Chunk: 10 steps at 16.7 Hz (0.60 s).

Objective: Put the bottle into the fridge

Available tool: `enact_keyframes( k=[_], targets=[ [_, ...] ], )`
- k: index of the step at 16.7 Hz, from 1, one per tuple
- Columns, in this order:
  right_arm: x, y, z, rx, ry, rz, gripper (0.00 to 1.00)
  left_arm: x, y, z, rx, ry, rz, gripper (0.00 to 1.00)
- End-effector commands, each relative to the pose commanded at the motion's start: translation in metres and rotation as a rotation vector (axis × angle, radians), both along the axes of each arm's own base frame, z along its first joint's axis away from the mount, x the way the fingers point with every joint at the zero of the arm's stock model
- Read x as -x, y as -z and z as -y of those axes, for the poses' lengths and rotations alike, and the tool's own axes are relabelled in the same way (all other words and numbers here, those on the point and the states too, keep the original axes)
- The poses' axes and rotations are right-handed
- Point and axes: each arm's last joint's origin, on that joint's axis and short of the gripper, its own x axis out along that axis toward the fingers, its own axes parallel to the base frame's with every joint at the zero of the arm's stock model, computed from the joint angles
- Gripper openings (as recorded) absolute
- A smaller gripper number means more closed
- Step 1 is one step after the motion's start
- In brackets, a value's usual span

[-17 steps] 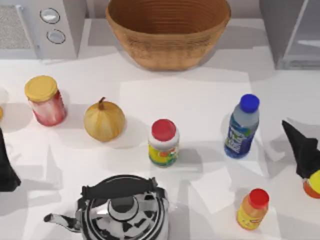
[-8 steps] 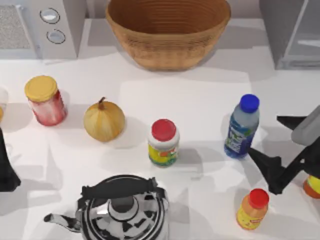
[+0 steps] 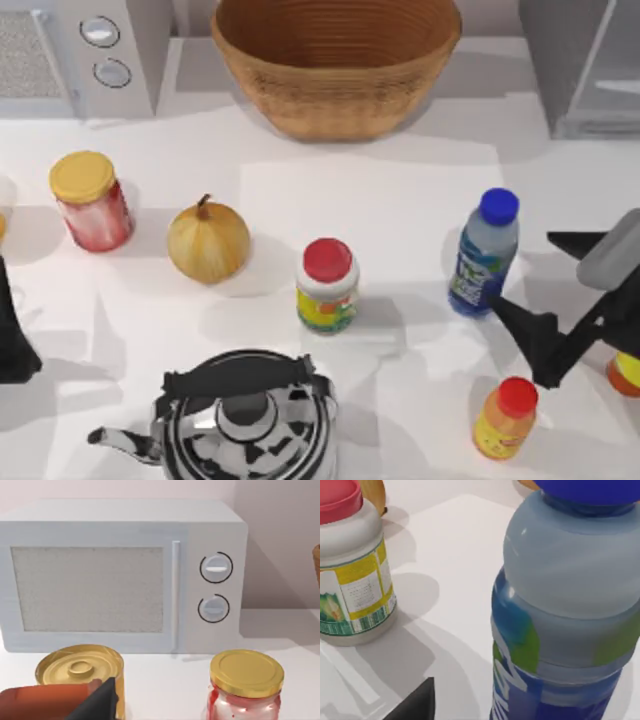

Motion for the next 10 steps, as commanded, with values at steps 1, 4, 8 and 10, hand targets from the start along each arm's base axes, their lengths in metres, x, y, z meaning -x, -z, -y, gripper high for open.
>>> enact_keyframes(
  k=[1,4,8,10],
  targets=[
    [-0.004,-0.002,-0.003,-0.002,0.000,0.004,1.00,0.000,0.000,0.000,0.000,0.000,0.000,1.00],
    [-0.017,-0.006,-0.019,-0.006,-0.005,0.006,1.00,0.000,0.000,0.000,0.000,0.000,0.000,1.00],
    [-0.032,0.005,-0.038,-0.002,-0.011,-0.001,1.00,0.000,0.000,0.000,0.000,0.000,0.000,1.00],
    [-0.037,0.014,-0.040,0.001,-0.009,-0.002,1.00,0.000,0.000,0.000,0.000,0.000,0.000,1.00]
  ],
)
